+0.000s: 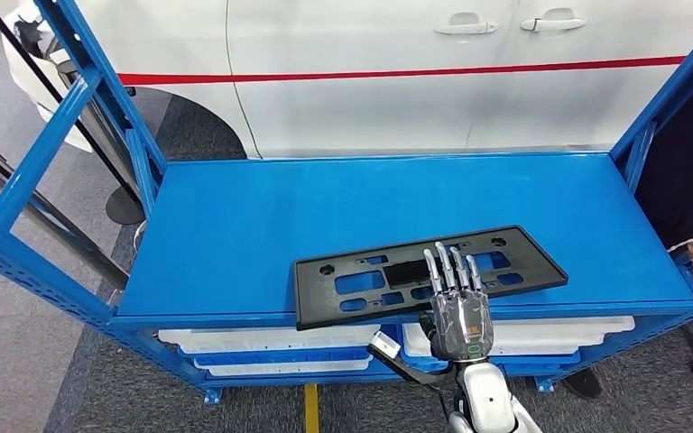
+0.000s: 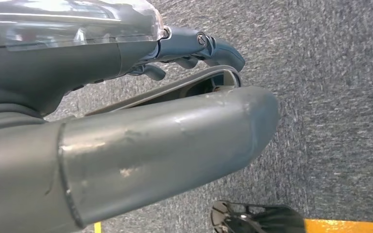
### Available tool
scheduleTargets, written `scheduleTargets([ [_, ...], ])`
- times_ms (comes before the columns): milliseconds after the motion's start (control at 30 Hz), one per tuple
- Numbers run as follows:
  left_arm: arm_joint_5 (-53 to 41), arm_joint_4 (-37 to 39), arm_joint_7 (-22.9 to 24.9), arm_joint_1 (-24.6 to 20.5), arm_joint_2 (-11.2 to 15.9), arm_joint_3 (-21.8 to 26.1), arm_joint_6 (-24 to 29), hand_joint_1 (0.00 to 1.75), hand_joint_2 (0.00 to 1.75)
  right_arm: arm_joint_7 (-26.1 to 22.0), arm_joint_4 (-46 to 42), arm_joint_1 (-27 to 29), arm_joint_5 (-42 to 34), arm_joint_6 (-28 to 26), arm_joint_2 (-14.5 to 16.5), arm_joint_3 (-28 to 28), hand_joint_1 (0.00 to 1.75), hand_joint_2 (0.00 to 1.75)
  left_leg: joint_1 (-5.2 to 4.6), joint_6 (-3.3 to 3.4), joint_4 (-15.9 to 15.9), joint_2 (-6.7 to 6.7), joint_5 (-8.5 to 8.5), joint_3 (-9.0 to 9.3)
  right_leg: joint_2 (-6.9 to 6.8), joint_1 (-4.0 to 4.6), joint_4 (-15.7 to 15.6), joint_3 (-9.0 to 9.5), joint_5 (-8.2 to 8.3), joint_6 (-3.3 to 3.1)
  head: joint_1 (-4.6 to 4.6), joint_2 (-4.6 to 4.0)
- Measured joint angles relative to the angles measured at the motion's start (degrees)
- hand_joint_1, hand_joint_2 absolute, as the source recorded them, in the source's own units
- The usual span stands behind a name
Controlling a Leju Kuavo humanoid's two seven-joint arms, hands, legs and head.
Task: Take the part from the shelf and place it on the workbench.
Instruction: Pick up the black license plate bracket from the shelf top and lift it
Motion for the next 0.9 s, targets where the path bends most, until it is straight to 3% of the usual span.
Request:
scheduleTargets([
  [33,-0.11,0.00,0.03,0.10,0.00,0.00,0.00,0.00,0.00,-0.04,0.15,0.00,0.00,0.00,0.04,-0.04,0.00,1.75,0.00,0.07,-1.35,0.00,1.92,0.06,0.06,0.01,0.01,0.65,-0.50,0.08,0.01,0.00],
  [100,-0.35,0.00,0.07,0.18,0.01,-0.02,0.00,0.00,0.00,-0.14,0.48,-0.10,-0.01,0.01,0.14,-0.22,0.00,1.75,-0.07,0.41,-8.53,0.01,6.78,2.74,0.13,0.03,0.00,2.13,-1.67,0.42,0.03,0.00],
  [133,-0.44,0.01,0.04,0.14,0.02,-0.04,0.00,0.00,0.00,-0.18,0.69,-0.27,-0.02,0.01,0.20,-0.33,0.00,1.75,-0.19,0.61,-11.84,0.00,8.06,4.26,0.17,0.10,0.08,2.61,-2.22,0.71,0.04,0.00],
  [167,-0.51,0.01,-0.01,0.08,0.03,-0.09,0.00,0.00,0.00,-0.22,0.92,-0.48,-0.02,0.01,0.26,-0.45,0.00,1.75,-0.31,0.84,-13.92,0.00,8.52,5.29,0.19,0.16,0.14,2.89,-2.63,1.02,0.03,0.00],
  [267,-0.86,0.03,-0.22,-0.02,0.05,-0.37,0.07,0.00,0.00,-0.35,1.66,-1.23,-0.02,0.00,0.36,-0.81,0.00,1.75,-0.58,1.62,-14.94,-0.02,7.74,5.98,0.23,0.11,0.09,3.06,-3.27,1.90,0.00,0.00],
  [333,-1.25,0.04,-0.28,-0.03,0.07,-0.71,0.17,0.00,0.00,-0.24,2.25,-1.85,-0.02,0.00,0.38,-1.14,0.84,1.75,-0.38,2.19,-15.43,0.03,7.45,6.42,0.18,-0.02,1.71,2.49,-4.42,2.52,0.02,0.00],
  [400,-1.56,0.04,-0.30,-0.15,0.08,-1.10,0.29,0.00,0.00,0.46,3.36,-2.72,-0.02,0.00,0.35,-1.35,1.71,1.75,-0.19,2.66,-15.69,0.09,7.16,6.78,0.11,-0.19,7.89,-1.00,-6.93,3.09,0.04,0.00],
  [467,-1.75,0.05,-0.22,-0.28,0.16,-1.31,0.36,0.00,0.00,1.22,5.65,-3.72,-0.02,0.01,0.28,-1.40,1.75,1.75,-0.18,2.89,-15.69,0.08,6.82,6.98,0.10,-0.39,15.40,-6.21,-8.72,3.41,0.04,0.00],
  [500,-1.84,0.05,-0.15,-0.31,0.22,-1.36,0.37,0.00,0.00,1.52,7.13,-4.23,-0.02,0.01,0.22,-1.43,1.75,1.75,-0.19,2.91,-15.69,0.05,6.61,7.22,0.09,-0.46,17.07,-7.94,-8.16,3.46,0.04,0.00],
  [533,-1.91,0.07,-0.04,-0.29,0.29,-1.38,0.37,0.00,0.00,1.73,8.64,-4.82,-0.02,0.01,0.16,-1.47,1.75,1.75,-0.19,2.89,-15.69,0.01,6.37,7.59,0.08,-0.48,16.39,-8.50,-6.32,3.39,0.05,0.00],
  [600,-1.98,0.09,0.10,-0.25,0.37,-1.41,0.37,0.00,0.00,1.82,11.18,-6.00,-0.08,-0.01,0.10,-1.70,1.75,1.75,-0.19,2.73,-15.72,-0.05,5.82,8.50,0.08,-0.36,9.59,-6.74,-0.74,2.84,0.05,0.00],
  [633,-1.99,0.12,0.13,-0.31,0.38,-1.42,0.37,0.00,0.00,1.59,12.24,-6.57,-0.17,-0.01,0.10,-1.94,1.75,1.75,-0.28,2.54,-15.71,-0.09,5.55,8.85,0.06,-0.17,5.99,-5.53,1.28,2.42,0.05,0.00],
  [667,-1.98,0.14,0.14,-0.39,0.40,-1.42,0.37,0.00,0.00,1.28,13.15,-7.07,-0.28,-0.01,0.10,-2.21,1.75,1.75,-0.31,2.31,-15.71,-0.14,5.39,8.98,0.01,0.05,3.34,-4.59,2.30,2.04,0.05,0.00],
  [733,-1.98,0.19,0.16,-0.51,0.43,-1.42,0.36,0.00,0.00,0.79,14.50,-7.75,-0.52,-0.02,0.10,-2.69,1.75,1.75,-0.31,1.71,-15.88,-0.21,5.30,9.00,-0.02,0.45,1.72,-4.07,2.20,1.57,0.05,0.00],
  [800,-1.97,0.19,0.19,-0.49,0.48,-1.42,0.35,0.00,0.00,0.55,15.21,-8.12,-0.68,-0.02,0.14,-2.90,1.75,1.75,-0.28,1.04,-15.90,-0.19,5.06,9.17,0.02,0.28,0.83,-3.47,2.34,1.13,0.05,0.00],
  [867,-1.92,0.19,0.24,-0.51,0.55,-1.42,0.36,0.00,0.00,0.09,15.77,-8.33,-0.81,-0.02,0.26,-3.07,1.75,1.75,-0.28,0.56,-13.08,-0.17,3.20,8.07,-0.16,-0.11,-0.20,-2.57,2.66,0.58,0.04,0.00],
  [900,-1.88,0.20,0.28,-0.50,0.62,-1.42,0.36,0.00,0.00,-0.24,16.01,-8.38,-0.87,-0.03,0.34,-3.22,1.75,1.75,-0.17,0.42,-9.99,-0.17,1.58,6.57,-0.32,-0.18,-0.44,-2.32,2.69,0.39,0.03,0.00],
])
